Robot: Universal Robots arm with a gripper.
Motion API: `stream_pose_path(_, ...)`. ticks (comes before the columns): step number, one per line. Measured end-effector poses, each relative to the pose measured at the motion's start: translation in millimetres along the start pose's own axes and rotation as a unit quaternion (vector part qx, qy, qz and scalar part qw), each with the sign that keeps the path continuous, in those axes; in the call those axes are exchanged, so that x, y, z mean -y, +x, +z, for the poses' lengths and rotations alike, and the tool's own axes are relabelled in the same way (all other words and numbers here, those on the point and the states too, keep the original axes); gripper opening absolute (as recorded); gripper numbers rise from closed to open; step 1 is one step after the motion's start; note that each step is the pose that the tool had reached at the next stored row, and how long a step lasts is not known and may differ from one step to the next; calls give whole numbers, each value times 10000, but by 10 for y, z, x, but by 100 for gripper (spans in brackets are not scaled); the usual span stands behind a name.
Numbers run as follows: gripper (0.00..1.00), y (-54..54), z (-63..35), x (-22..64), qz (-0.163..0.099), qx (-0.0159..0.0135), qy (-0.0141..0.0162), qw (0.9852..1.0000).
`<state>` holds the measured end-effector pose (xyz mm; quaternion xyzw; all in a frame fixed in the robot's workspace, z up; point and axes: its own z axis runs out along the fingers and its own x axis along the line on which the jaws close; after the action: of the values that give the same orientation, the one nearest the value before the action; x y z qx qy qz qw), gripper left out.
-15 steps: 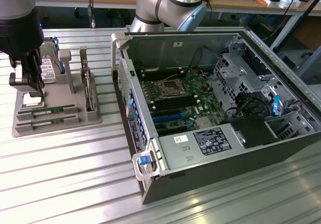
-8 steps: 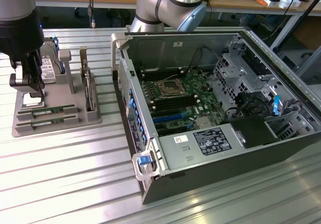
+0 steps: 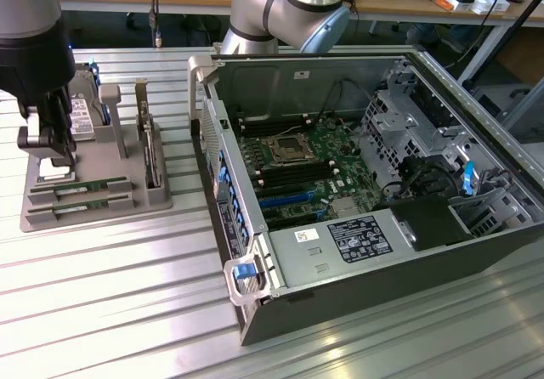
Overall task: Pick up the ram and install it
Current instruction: 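Pick up the ram and move it above insertion slot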
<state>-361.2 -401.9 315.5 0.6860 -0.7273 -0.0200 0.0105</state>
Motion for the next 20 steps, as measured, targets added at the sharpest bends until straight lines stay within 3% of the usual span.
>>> stream_pose_path(20, 30, 1, 51, 2, 0, 0, 0, 10000)
